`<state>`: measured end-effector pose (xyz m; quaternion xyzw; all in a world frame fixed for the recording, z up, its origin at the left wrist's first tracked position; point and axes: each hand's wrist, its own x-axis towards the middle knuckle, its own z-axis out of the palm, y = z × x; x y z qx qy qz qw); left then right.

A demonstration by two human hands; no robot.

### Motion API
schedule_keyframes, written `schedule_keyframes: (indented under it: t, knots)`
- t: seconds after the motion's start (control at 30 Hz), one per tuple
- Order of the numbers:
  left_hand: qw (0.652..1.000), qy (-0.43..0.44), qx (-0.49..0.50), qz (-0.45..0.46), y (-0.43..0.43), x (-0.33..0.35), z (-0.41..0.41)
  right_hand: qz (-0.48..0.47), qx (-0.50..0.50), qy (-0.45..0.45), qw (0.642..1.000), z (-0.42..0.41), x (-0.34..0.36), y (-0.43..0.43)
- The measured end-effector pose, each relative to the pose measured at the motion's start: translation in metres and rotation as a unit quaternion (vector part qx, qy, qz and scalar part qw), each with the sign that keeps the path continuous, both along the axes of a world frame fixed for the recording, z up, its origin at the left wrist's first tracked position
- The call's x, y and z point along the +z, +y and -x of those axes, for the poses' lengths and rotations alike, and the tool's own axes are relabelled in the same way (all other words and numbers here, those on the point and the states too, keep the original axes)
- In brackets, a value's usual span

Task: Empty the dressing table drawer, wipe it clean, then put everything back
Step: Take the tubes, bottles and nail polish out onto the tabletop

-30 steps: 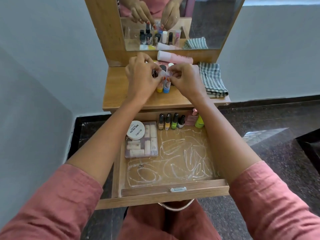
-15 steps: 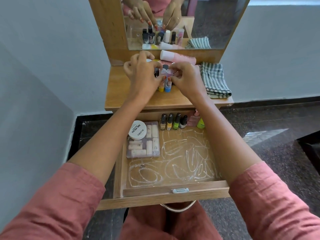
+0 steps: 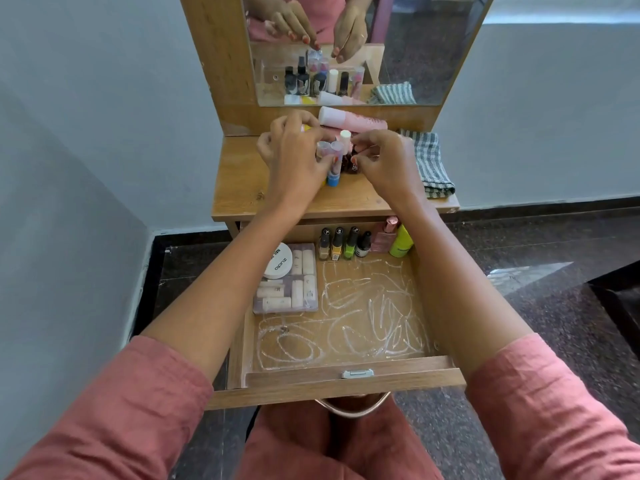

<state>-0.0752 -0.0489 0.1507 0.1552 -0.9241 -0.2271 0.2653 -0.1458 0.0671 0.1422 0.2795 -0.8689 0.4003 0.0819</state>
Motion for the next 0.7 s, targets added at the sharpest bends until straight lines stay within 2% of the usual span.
schedule_keyframes:
  t: [0.27,0.4,0.53,0.7]
  knots:
    - [0.997,0.012,-0.059,-0.044,0.03,-0.022,-0.026,0.016,-0.006,-0.043,0.999,-0.024,-0.013,0.032]
    - [0.991,-0.008,-0.088,-0.097,0.037,-0.048,-0.04,0.001,-0.012,-0.069,0.998,-0.038,-0.029,0.046]
    - [0.987,-0.045,-0.056,-0.144,0.034,-0.077,-0.049,-0.036,-0.017,-0.098,0.994,-0.049,-0.048,0.047]
    - [0.987,-0.095,-0.046,-0.12,0.033,-0.096,-0.047,-0.073,0.006,-0.081,0.994,-0.055,-0.071,0.031]
